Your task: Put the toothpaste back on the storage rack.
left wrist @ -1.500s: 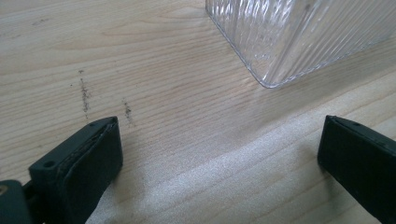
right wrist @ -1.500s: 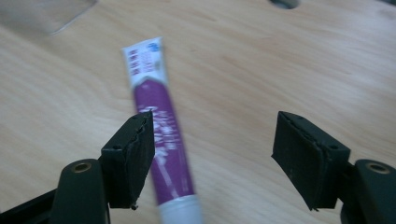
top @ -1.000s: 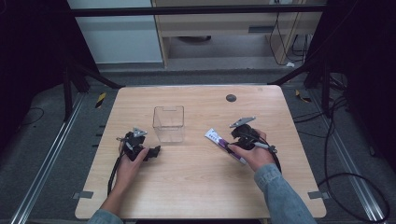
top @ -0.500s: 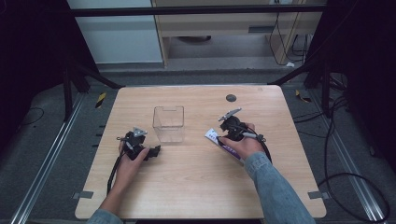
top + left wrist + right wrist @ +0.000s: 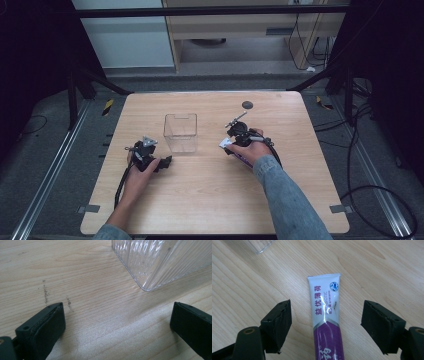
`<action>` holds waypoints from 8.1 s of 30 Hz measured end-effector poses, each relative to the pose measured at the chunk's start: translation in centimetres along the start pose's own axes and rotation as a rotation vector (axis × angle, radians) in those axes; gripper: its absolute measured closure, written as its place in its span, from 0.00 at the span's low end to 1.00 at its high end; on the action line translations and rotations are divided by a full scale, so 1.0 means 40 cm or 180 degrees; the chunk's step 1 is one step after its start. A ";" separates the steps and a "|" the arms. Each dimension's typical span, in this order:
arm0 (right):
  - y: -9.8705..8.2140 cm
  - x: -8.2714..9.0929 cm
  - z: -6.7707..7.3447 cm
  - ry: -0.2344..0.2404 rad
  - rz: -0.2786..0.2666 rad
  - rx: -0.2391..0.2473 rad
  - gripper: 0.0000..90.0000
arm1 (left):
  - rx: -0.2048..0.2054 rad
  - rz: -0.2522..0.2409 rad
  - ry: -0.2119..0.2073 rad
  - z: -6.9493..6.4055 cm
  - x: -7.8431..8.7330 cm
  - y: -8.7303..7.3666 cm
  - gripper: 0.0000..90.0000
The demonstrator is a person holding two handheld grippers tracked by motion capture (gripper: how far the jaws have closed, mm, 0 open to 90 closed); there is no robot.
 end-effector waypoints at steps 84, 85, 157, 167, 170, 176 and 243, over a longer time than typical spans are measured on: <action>-0.047 -0.053 -0.003 0.0056 0.0258 0.0027 0.81 | -0.0006 0.0003 -0.0001 0.001 -0.002 0.001 0.00; -0.047 -0.052 -0.002 0.0053 0.0245 0.0004 0.82 | -0.0006 0.0004 -0.0001 0.001 -0.002 0.001 0.00; 0.115 0.145 -0.003 -0.0110 -0.1413 -0.0417 0.89 | 0.0001 0.0004 0.0007 0.002 -0.003 0.002 0.00; 0.161 0.146 0.022 -0.0061 -0.1564 -0.0387 0.89 | 0.0001 0.0004 0.0007 0.002 -0.003 0.002 0.00; 0.179 0.146 0.030 -0.0046 -0.1607 -0.0389 0.89 | 0.0000 0.0003 0.0006 0.002 -0.003 0.002 0.00; 0.214 0.146 0.046 -0.0038 -0.1695 -0.0364 0.89 | 0.0000 0.0004 0.0006 0.002 -0.003 0.002 0.00; 0.468 0.034 0.216 0.0146 -0.2334 -0.0201 0.88 | 0.0004 -0.0006 0.0010 0.002 -0.005 0.003 0.00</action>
Point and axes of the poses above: each handheld gripper's, and its own axes: x roughly backward along the jaws, y roughly out of its top, z roughly to its left, the point moved 1 cm from there along -x, roughly forward along the jaws, and after that the axes turned 13 degrees about -z, right-handed, at the moved point
